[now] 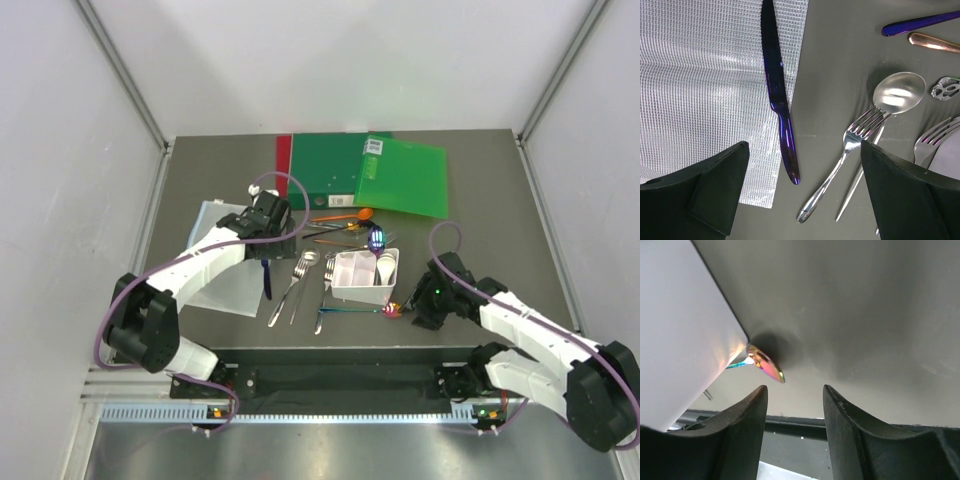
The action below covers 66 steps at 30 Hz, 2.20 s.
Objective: Sort the eating utensils into containers
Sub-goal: Pick up the spoon from the center of the board.
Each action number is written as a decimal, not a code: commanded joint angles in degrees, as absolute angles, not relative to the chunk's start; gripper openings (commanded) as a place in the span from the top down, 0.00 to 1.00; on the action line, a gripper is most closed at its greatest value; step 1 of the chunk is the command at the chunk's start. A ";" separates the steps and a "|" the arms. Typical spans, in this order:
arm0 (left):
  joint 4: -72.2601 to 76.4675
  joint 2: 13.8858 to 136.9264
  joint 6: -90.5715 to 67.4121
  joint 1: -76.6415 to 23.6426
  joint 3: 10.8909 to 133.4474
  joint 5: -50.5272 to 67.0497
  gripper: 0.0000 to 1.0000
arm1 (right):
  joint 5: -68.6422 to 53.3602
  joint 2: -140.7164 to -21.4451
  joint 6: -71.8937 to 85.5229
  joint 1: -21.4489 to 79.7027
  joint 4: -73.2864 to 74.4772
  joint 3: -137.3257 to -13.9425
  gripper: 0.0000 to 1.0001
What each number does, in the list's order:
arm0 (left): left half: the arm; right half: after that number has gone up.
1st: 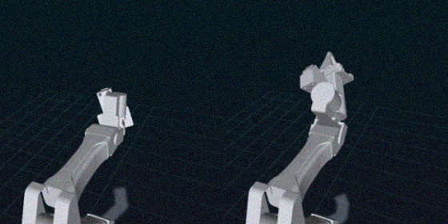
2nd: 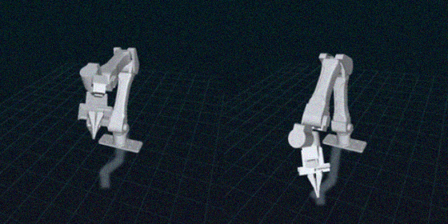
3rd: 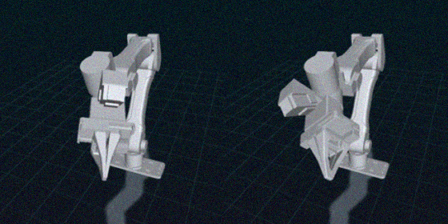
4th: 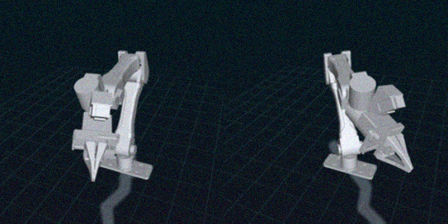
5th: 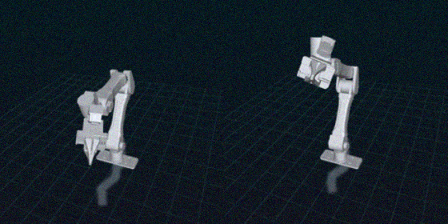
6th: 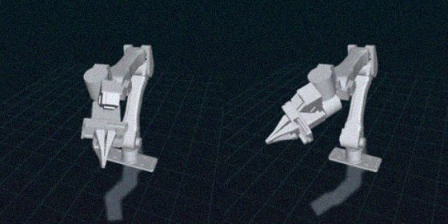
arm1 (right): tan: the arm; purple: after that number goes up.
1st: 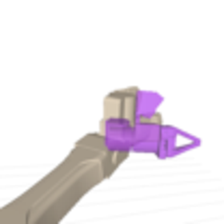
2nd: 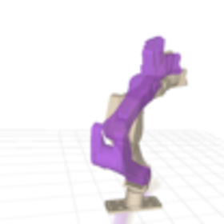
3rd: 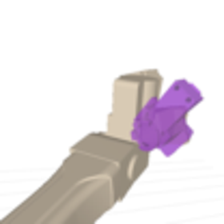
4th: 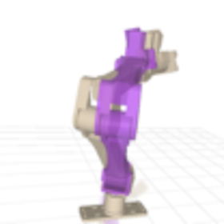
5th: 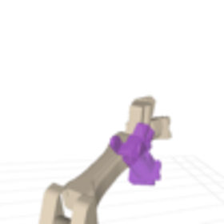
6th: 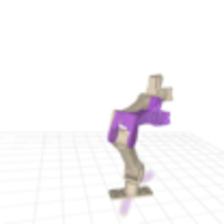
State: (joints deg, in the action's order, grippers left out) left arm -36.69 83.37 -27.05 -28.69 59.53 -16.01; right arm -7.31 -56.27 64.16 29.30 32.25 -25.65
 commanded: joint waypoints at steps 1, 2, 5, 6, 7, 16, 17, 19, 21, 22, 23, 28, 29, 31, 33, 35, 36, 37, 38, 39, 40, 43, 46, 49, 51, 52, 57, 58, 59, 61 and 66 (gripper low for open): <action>-35.16 81.12 -26.72 -28.92 58.89 -17.23 0.03 | -4.75 -57.22 66.18 30.59 27.34 -25.23 0.52; -35.07 81.12 -26.81 -28.83 58.89 -17.23 0.03 | -4.40 -57.30 66.18 30.76 26.55 -25.22 0.53; -35.16 81.47 -26.72 -28.92 59.06 -17.23 0.02 | -3.17 -58.79 65.66 30.94 24.17 -24.17 0.60; -35.16 81.47 -26.72 -28.92 59.06 -17.14 0.03 | -3.08 -59.58 65.48 30.94 23.56 -23.91 0.60; -35.16 81.65 -26.72 -28.83 59.15 -17.14 0.03 | -3.42 -60.11 65.30 31.02 21.90 -23.12 0.60; -35.24 81.65 -26.72 -28.92 58.80 -17.23 0.03 | -4.66 -65.03 65.04 32.69 17.85 -23.38 0.59; -35.24 81.65 -26.72 -28.92 58.89 -17.31 0.03 | -4.75 -65.39 65.04 32.87 17.84 -23.38 0.65; -35.42 81.65 -26.81 -28.92 58.80 -17.40 0.03 | -4.05 -65.92 64.78 33.31 18.80 -23.99 0.79; -35.33 81.65 -26.72 -28.92 58.80 -17.40 0.03 | -2.99 -65.57 64.34 33.31 19.94 -24.43 0.95; -35.33 81.56 -26.72 -28.92 58.80 -17.40 0.03 | -2.64 -65.31 64.25 33.48 20.82 -24.61 0.97; -35.33 81.65 -26.72 -28.92 58.80 -17.32 0.03 | -2.03 -64.95 64.07 33.40 21.27 -24.70 1.00; -35.24 81.83 -26.72 -28.83 58.97 -17.14 0.03 | 1.74 -61.27 63.72 33.40 26.52 -25.93 1.00; -35.24 81.83 -26.81 -28.83 58.97 -17.05 0.03 | 2.80 -60.48 63.46 33.49 27.67 -26.28 1.00; -35.24 82.00 -26.72 -28.92 58.97 -16.88 0.03 | 3.86 -58.19 62.93 33.48 31.00 -27.59 1.00; -35.16 82.18 -26.81 -28.83 59.06 -16.79 0.03 | 5.09 -56.08 61.53 33.49 33.47 -29.60 1.00; -35.07 82.35 -26.81 -28.92 59.15 -16.70 0.03 | 6.49 -54.68 59.34 33.49 37.17 -31.54 1.00; -35.16 82.53 -26.89 -28.92 59.15 -16.61 0.03 | 6.68 -54.58 58.37 33.49 39.44 -33.73 1.00; -35.16 82.62 -26.81 -28.92 59.24 -16.44 0.03 | 6.85 -54.32 57.23 33.49 40.51 -34.97 1.00; -35.16 82.79 -26.81 -28.92 59.24 -16.35 0.03 | 6.86 -54.58 54.78 33.40 41.30 -36.11 1.00; -35.16 82.88 -26.81 -28.92 59.24 -16.35 0.03 | 6.59 -54.67 53.36 33.40 42.18 -38.04 1.00; -35.07 82.97 -26.89 -28.92 59.41 -16.26 0.03 | 6.33 -54.84 51.70 33.49 42.71 -39.01 1.00; -35.42 83.06 -26.98 -28.92 59.33 -16.43 0.03 | 7.21 -55.28 48.26 33.57 45.61 -42.09 1.00; -35.42 82.97 -27.07 -28.92 59.06 -16.44 0.03 | 7.38 -54.85 46.15 33.57 47.89 -44.20 1.00; -35.42 83.14 -26.98 -28.92 59.15 -16.35 0.03 | 6.95 -54.67 44.74 33.49 50.35 -46.84 1.00; -35.42 83.49 -27.16 -28.83 59.33 -16.17 0.03 | 6.77 -54.75 43.43 33.66 52.28 -49.38 1.00; -35.42 83.41 -27.16 -28.92 59.41 -16.17 0.03 | 6.59 -54.84 42.72 33.75 53.08 -50.26 1.00; -35.33 83.85 -27.16 -28.92 59.59 -15.82 0.03 | 9.22 -56.25 39.03 34.28 58.52 -57.72 1.00; -35.33 83.93 -27.16 -28.92 59.50 -15.73 0.03 | 9.58 -56.42 38.50 34.28 58.97 -58.61 1.00; -35.33 83.85 -27.16 -28.83 59.59 -15.73 0.03 | 10.28 -56.69 37.54 34.36 59.50 -59.49 1.00; -35.42 83.94 -27.16 -28.92 59.41 -15.73 0.03 | 10.72 -57.39 35.96 34.45 60.99 -61.95 1.00; -35.51 83.94 -27.16 -28.92 59.33 -15.82 0.03 | 11.69 -60.29 32.52 34.72 64.15 -67.49 1.00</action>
